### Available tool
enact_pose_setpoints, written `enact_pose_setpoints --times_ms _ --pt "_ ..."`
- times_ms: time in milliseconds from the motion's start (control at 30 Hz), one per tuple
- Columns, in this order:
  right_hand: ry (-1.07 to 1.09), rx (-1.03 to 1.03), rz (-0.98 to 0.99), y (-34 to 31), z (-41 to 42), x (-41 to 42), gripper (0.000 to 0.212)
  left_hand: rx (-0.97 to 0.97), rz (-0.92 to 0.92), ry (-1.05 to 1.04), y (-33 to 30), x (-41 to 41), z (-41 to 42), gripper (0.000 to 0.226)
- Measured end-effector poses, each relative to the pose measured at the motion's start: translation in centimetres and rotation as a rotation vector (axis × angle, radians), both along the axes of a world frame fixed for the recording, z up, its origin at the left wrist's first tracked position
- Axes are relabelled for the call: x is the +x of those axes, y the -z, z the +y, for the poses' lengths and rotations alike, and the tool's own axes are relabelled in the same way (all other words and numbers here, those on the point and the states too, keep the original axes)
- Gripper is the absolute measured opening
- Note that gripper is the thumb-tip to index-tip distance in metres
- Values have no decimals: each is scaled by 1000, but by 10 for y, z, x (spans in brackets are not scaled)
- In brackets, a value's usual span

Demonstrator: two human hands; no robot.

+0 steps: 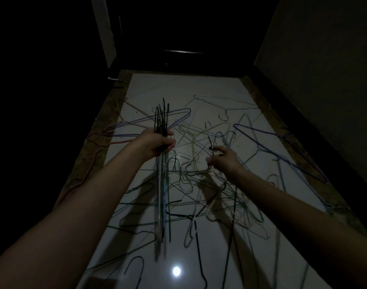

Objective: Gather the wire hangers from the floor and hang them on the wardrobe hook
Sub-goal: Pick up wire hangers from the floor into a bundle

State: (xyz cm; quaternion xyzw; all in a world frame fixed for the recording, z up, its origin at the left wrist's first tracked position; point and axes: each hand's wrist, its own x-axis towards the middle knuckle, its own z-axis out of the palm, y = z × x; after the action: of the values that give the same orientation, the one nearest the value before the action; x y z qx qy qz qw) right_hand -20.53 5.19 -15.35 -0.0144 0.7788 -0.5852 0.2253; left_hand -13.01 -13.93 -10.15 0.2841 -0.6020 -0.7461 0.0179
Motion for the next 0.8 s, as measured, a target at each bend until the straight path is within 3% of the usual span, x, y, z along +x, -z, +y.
enact_pose_setpoints --times_ms 367,800 --pt "-120 -196 81 -62 -23 9 53 58 33 66 -18 -10 31 25" --pt "70 -122 172 -79 40 -31 52 35 -1 14 -11 -13 20 24"
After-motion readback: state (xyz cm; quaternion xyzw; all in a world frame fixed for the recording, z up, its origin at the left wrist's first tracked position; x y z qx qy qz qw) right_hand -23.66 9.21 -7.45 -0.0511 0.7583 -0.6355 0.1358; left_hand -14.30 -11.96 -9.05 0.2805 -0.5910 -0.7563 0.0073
